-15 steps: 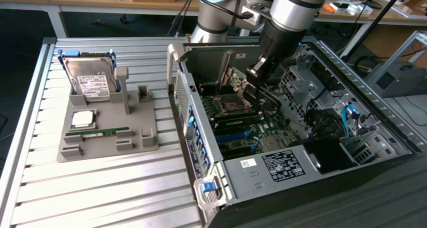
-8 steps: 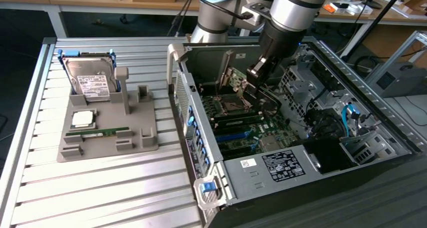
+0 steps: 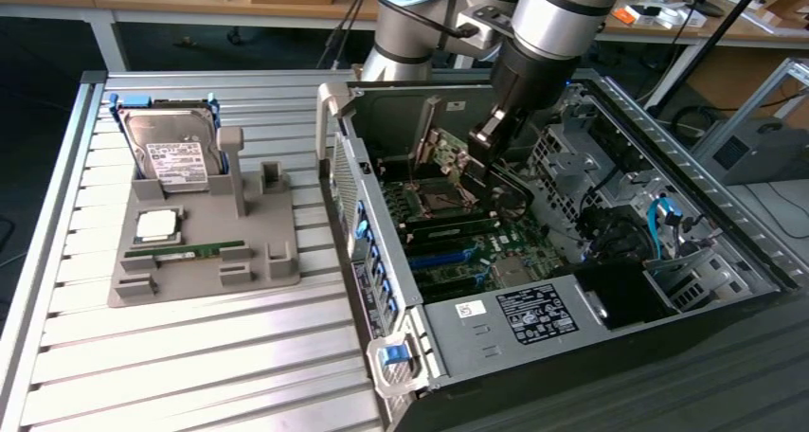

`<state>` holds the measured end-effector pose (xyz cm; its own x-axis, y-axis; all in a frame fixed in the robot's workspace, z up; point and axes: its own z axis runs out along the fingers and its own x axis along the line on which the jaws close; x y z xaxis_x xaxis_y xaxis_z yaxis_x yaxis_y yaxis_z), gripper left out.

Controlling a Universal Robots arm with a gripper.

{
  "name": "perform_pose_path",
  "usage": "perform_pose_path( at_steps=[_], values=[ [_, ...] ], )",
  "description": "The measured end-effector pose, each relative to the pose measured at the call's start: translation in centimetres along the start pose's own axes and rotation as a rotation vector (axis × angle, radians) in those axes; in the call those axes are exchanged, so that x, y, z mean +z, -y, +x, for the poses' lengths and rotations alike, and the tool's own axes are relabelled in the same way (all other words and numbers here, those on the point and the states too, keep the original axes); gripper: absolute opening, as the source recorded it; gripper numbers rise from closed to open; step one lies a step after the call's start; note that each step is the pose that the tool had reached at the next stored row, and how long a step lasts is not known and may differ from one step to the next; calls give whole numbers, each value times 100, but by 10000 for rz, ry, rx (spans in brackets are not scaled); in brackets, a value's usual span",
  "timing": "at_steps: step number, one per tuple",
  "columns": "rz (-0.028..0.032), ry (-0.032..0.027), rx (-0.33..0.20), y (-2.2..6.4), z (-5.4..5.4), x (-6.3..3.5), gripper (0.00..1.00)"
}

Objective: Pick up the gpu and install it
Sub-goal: 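Insert the gpu into the slot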

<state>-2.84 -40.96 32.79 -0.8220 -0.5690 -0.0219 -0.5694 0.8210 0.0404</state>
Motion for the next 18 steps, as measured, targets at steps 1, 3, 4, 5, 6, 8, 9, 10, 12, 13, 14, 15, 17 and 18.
perform_pose_path(
  at_steps=[1, 3, 4, 5, 6, 8, 9, 10, 12, 13, 14, 15, 17, 18],
  values=[
    [0, -1, -25, 0, 0, 0, 27],
    [-2, -3, -77, 0, 0, 0, 27],
    [-2, -4, -102, 0, 0, 0, 27],
    [-2, -5, -126, 0, 0, 0, 27],
    [-3, -7, -175, 0, 0, 0, 27],
    [-5, -10, -233, 0, 0, 1, 27],
    [-5, -11, -258, 0, 0, 1, 27],
    [-6, -12, -298, 0, 0, 1, 27],
    [-8, -14, -353, 0, 0, 1, 27],
    [-8, -16, -382, 0, 0, 1, 27],
    [-8, -17, -403, 0, 0, 1, 27],
    [-9, -18, -437, 0, 0, 1, 27],
    [-10, -20, -492, 0, 0, 2, 27],
    [-11, -21, -521, 0, 0, 2, 27]
  ],
)
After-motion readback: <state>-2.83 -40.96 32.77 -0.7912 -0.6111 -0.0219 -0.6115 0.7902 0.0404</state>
